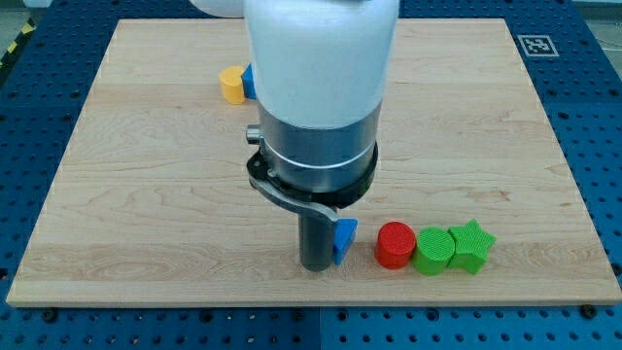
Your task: Point your arm to the yellow heart
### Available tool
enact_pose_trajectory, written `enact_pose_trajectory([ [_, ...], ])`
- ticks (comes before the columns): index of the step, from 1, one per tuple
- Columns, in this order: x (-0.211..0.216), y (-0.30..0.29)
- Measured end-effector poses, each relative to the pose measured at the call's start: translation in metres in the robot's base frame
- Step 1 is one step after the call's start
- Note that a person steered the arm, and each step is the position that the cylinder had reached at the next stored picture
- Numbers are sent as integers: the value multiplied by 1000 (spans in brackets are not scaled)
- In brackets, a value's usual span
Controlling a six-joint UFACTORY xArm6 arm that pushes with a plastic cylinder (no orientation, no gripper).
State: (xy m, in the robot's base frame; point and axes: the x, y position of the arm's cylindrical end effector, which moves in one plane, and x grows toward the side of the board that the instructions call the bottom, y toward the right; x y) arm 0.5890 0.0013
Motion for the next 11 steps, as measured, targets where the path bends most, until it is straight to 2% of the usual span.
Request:
enact_pose_trajectory([
  [1,0,1],
  [2,0,-22],
  [3,-18,-102],
  [4,-80,-170],
  [5,-153,-210],
  [7,-273,-228],
  [8,-303,-208],
  [9,-265,-162],
  [10,-208,-124],
  [11,-186,-96],
])
